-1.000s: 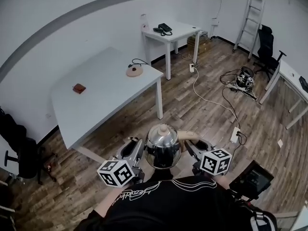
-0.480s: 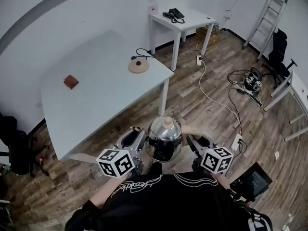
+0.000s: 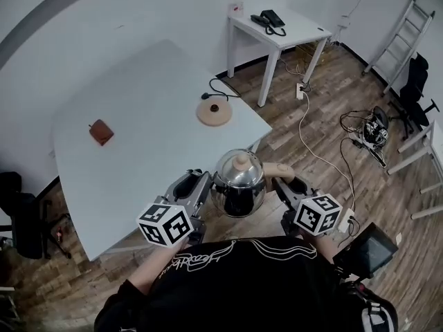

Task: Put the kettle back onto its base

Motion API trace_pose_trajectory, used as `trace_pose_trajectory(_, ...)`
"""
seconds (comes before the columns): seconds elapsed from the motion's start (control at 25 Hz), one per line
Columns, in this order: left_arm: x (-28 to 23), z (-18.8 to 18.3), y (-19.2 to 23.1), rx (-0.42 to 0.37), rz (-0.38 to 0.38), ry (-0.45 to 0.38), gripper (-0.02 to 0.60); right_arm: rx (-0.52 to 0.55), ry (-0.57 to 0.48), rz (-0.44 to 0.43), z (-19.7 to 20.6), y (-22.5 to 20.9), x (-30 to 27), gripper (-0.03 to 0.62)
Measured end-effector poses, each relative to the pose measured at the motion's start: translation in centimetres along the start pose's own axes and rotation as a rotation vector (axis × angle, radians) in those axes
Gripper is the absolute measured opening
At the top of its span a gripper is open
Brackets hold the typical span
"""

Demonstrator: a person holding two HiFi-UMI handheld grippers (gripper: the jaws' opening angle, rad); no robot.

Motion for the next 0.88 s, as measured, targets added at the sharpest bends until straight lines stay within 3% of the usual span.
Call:
trace_pose_trajectory(0.44, -2.8, -1.2, 3.6, 0.061, -0.025, 0.046, 0.106, -0.017, 0.077, -0.06, -1.6, -2.8, -5.0, 0.124)
trace_pose_trajectory(0.64, -6.2, -2.2, 6.3, 0.095, -0.062, 0.084, 0.106, -0.04, 0.12, -0.089, -3.0, -6.0, -9.4, 0.124)
trace_pose_trajectory(0.88, -8.6, -3.7, 9.1, 0.11, -0.09, 0.108, 0.105, 0.023, 0.147, -0.124, -5.4, -8.1, -13.5, 0.124)
Point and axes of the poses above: the fingertips, and each gripper's own axes: x backward along the fingers, y to its left, z out of its underside, the point moved 7 cm from there along x, backward along the fingers, and after that the axes turned 14 degrees about y, right-handed, at the moved point
